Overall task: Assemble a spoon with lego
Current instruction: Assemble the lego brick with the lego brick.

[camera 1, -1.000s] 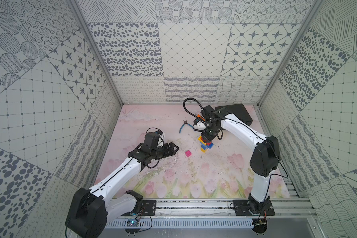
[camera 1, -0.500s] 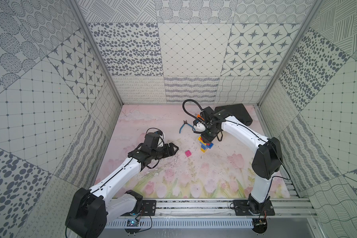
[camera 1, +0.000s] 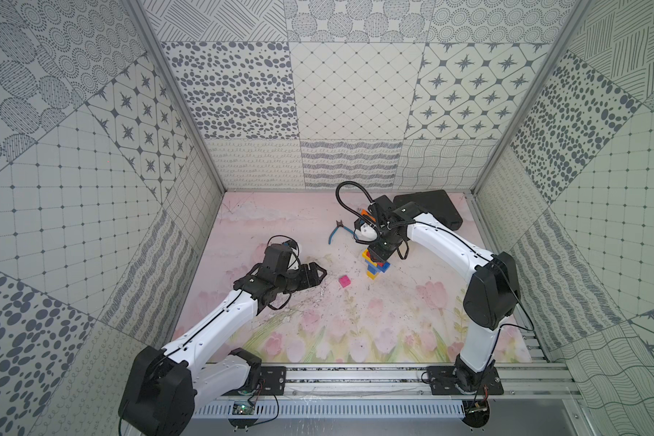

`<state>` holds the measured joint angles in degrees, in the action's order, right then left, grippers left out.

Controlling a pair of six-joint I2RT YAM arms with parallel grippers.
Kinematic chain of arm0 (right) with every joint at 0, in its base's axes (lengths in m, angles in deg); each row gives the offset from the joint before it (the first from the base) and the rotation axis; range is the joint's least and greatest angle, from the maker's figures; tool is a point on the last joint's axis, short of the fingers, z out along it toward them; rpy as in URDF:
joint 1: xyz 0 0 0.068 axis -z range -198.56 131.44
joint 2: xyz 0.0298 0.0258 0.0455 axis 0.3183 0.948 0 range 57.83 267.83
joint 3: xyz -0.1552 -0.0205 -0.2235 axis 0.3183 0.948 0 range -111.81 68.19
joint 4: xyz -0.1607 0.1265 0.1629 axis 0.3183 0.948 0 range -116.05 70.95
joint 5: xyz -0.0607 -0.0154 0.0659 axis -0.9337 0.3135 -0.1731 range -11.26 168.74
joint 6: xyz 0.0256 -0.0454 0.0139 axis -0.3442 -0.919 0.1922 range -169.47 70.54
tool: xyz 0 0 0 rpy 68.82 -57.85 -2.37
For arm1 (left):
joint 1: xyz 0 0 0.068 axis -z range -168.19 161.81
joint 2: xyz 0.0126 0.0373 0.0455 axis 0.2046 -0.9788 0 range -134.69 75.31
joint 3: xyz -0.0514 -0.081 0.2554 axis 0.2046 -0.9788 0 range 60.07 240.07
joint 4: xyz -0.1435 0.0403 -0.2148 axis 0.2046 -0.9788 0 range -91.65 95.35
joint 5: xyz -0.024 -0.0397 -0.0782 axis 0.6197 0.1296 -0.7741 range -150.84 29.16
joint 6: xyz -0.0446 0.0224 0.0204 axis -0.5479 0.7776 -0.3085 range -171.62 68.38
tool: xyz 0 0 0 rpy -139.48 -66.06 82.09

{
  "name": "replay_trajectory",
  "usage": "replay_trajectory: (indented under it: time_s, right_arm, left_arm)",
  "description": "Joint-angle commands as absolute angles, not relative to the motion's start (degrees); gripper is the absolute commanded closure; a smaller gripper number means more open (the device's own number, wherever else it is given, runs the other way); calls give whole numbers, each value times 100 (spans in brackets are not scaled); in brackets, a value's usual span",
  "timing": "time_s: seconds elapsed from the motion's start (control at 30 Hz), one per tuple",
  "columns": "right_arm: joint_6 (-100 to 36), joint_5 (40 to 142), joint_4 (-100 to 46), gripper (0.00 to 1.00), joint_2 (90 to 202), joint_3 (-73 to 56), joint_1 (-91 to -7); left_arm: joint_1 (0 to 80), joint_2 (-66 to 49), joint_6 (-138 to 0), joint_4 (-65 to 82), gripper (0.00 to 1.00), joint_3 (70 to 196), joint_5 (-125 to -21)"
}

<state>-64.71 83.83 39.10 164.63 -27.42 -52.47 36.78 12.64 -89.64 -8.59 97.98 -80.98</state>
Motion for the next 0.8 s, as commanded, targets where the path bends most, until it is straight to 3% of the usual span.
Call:
replay_trajectory:
  time_s: [0.0, 0.77]
  right_arm:
    - [-6558, 8596, 4138, 90, 16959, -2383, -5279]
    - [-6368, 8518, 3881, 86, 17063, -1944, -5253]
  left_arm:
    - [3650, 1315, -8811, -901, 16, 9786, -8009]
    - [3646, 1273, -8819, -941, 17, 9812, -8017]
